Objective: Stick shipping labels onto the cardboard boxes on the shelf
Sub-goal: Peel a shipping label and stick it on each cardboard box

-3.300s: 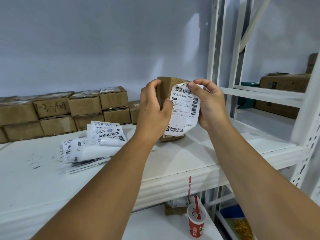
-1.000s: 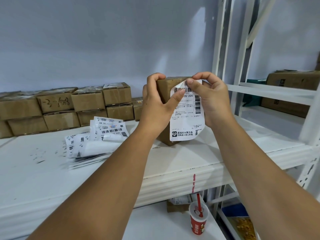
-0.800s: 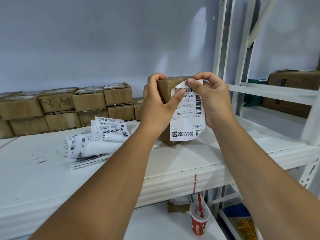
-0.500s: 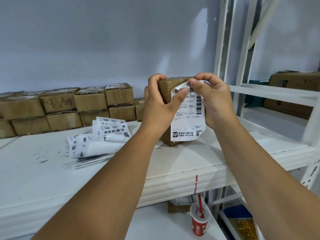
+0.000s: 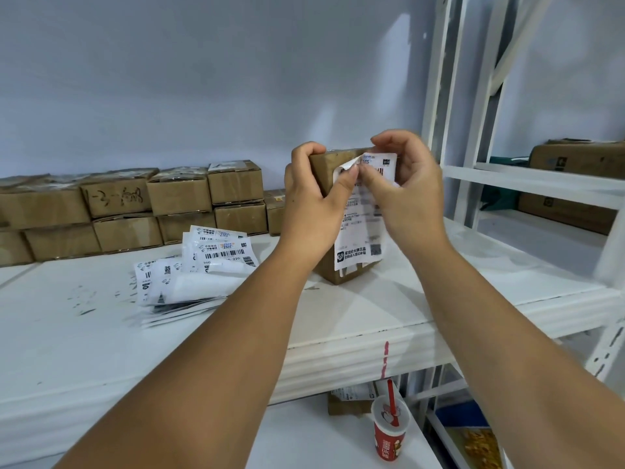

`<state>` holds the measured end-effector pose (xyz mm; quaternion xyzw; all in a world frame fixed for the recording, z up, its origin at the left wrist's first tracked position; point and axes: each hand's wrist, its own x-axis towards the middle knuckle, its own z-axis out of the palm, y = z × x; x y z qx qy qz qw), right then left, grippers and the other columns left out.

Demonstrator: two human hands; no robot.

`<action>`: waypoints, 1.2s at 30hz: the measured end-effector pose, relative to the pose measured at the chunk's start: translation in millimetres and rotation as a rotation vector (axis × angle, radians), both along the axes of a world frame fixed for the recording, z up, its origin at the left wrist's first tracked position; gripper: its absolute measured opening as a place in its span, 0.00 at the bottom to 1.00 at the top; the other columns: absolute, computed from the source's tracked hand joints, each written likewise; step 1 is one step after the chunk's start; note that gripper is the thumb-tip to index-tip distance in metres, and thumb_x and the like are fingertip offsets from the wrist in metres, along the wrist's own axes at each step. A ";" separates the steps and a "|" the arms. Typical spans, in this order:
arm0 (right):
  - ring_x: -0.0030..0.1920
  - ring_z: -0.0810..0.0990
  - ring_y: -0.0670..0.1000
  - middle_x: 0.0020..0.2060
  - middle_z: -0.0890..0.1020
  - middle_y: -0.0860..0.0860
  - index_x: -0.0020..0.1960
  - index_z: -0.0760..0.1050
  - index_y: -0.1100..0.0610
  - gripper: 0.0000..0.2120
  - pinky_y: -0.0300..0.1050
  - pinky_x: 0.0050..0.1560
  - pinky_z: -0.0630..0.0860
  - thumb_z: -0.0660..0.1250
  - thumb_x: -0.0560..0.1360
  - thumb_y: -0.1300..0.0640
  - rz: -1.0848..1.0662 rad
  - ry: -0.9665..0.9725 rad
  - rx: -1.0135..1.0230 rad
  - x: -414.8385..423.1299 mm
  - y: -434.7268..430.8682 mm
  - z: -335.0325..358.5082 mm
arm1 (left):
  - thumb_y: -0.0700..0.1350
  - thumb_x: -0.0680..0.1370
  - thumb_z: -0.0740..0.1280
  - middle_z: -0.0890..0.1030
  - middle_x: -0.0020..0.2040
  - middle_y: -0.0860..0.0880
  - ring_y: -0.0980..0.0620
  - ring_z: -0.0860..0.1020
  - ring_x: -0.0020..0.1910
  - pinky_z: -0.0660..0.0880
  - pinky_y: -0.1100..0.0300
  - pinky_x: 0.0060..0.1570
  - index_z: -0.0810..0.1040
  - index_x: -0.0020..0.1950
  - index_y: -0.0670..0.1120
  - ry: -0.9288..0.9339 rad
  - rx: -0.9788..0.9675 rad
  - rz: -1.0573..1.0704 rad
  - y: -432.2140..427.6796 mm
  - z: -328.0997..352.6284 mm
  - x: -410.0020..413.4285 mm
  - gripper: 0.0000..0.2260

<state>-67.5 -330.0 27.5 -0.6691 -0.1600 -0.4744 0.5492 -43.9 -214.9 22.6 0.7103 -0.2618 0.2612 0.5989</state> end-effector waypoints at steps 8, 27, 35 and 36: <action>0.51 0.81 0.52 0.54 0.79 0.53 0.60 0.69 0.48 0.22 0.46 0.48 0.79 0.74 0.70 0.53 0.183 0.295 0.244 5.1 -2.4 -1.5 | 0.62 0.71 0.66 0.76 0.58 0.46 0.48 0.77 0.54 0.76 0.44 0.54 0.65 0.51 0.64 0.069 -0.056 -0.076 3.6 1.3 -0.5 0.13; 0.52 0.82 0.55 0.48 0.82 0.54 0.55 0.74 0.54 0.11 0.59 0.60 0.76 0.61 0.79 0.47 0.472 0.396 0.327 4.8 4.8 -1.5 | 0.60 0.76 0.50 0.75 0.41 0.50 0.48 0.75 0.41 0.72 0.49 0.42 0.65 0.45 0.57 -0.001 -0.153 -0.041 3.9 0.0 -0.4 0.09; 0.49 0.84 0.50 0.47 0.85 0.49 0.54 0.76 0.44 0.21 0.51 0.51 0.79 0.50 0.78 0.35 0.398 0.582 0.092 7.7 -0.1 -3.9 | 0.56 0.82 0.49 0.77 0.45 0.51 0.51 0.78 0.44 0.75 0.53 0.43 0.63 0.44 0.56 0.048 -0.379 0.083 7.9 -0.6 9.7 0.10; 0.49 0.84 0.51 0.47 0.85 0.48 0.53 0.77 0.44 0.19 0.50 0.51 0.78 0.54 0.77 0.34 0.428 0.616 0.065 8.5 -1.1 -4.9 | 0.56 0.82 0.49 0.77 0.45 0.51 0.52 0.79 0.44 0.76 0.53 0.43 0.63 0.44 0.56 0.087 -0.454 0.092 9.6 0.4 11.9 0.10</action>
